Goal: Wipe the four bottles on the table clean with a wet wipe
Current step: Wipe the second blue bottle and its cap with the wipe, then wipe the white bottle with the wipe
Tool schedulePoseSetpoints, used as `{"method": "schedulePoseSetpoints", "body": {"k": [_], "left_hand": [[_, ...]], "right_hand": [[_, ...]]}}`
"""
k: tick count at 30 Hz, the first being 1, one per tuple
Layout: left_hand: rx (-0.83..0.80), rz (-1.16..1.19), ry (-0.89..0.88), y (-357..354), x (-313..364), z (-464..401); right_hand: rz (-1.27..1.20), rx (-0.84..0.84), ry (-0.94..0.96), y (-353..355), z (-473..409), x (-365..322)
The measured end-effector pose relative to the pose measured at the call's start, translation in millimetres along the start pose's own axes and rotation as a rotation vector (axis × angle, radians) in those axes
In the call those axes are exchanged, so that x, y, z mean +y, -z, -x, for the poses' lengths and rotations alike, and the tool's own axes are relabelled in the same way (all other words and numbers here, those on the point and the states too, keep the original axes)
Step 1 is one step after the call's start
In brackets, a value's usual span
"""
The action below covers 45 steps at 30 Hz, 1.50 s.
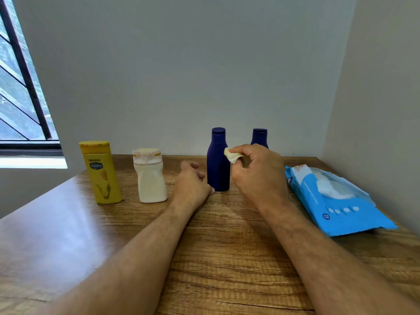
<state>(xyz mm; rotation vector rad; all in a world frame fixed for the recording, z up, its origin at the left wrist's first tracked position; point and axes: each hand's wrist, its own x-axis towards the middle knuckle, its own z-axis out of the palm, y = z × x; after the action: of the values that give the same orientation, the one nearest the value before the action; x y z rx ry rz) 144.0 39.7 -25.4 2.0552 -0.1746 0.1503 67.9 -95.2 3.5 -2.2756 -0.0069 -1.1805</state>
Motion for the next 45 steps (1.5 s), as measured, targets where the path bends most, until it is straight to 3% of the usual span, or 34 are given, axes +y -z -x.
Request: {"method": "schedulePoseSetpoints", "body": {"k": [7, 15, 20, 24, 29, 37, 45], "left_hand": [[0.125, -0.042, 0.011, 4.4, 1.7, 23.7], [0.365, -0.004, -0.192, 3.1, 24.1, 52.7], [0.532, -0.005, -0.336, 17.0, 27.6, 54.2], [0.739, -0.105, -0.479, 23.0, 27.4, 52.2], [0.949, -0.225, -0.494, 30.1, 16.1, 39.9], [0.933, -0.255, -0.310, 40.2, 1.1, 24.1], [0.836, -0.129, -0.154, 34.6, -4.6, 20.5]], "right_hand": [[-0.028, -0.034, 0.015, 3.3, 2.3, -1.9], [-0.046, -0.103, 0.121, 4.9, 6.1, -7.2], [-0.071, -0.009, 0.113, 6.1, 2.0, -2.6], [-0.065, -0.029, 0.119, 3.8, 2.9, -2.4], [-0.080, -0.029, 0.136, 4.2, 3.2, -1.8], [-0.076, -0.047, 0.145, 4.0, 4.4, -2.6], [-0.087, -0.074, 0.139, 3.8, 4.5, -4.0]]}}
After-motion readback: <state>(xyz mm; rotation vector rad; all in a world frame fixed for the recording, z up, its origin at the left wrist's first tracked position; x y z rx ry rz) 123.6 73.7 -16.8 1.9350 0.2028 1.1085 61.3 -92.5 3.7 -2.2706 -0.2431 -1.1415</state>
